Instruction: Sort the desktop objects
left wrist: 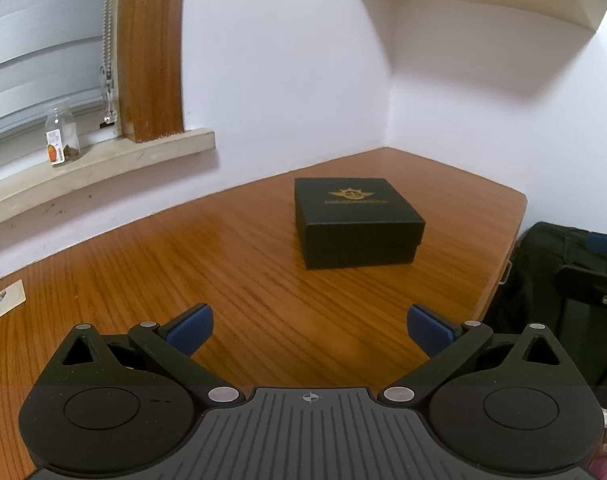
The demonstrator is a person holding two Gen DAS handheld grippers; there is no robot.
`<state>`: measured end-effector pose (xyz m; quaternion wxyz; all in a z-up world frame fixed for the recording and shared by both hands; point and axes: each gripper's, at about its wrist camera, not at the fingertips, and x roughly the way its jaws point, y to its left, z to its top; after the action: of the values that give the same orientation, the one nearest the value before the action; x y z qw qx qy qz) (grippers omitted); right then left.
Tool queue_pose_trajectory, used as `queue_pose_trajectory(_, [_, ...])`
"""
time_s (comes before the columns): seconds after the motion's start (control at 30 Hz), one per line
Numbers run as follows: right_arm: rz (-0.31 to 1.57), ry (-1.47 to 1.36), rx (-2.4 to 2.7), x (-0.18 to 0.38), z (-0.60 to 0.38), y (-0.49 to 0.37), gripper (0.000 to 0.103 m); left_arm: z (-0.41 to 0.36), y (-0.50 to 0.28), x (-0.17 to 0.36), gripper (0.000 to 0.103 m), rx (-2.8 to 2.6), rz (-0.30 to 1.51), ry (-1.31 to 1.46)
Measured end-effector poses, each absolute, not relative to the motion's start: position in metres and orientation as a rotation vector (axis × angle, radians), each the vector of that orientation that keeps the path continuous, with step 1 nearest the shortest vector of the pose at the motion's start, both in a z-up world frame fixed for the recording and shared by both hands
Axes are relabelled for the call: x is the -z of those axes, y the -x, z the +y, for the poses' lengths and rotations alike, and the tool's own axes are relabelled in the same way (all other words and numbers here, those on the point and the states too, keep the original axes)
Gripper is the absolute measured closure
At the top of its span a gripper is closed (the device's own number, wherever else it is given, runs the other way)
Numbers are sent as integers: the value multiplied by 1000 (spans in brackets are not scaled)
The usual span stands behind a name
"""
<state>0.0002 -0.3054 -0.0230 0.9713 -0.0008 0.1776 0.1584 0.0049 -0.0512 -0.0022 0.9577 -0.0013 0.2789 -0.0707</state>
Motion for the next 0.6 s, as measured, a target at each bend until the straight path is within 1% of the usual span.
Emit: queue_pose_trajectory(0.6, [347,4,-315,23,-302,3,0,-51,-4,2,0,147,566,-2])
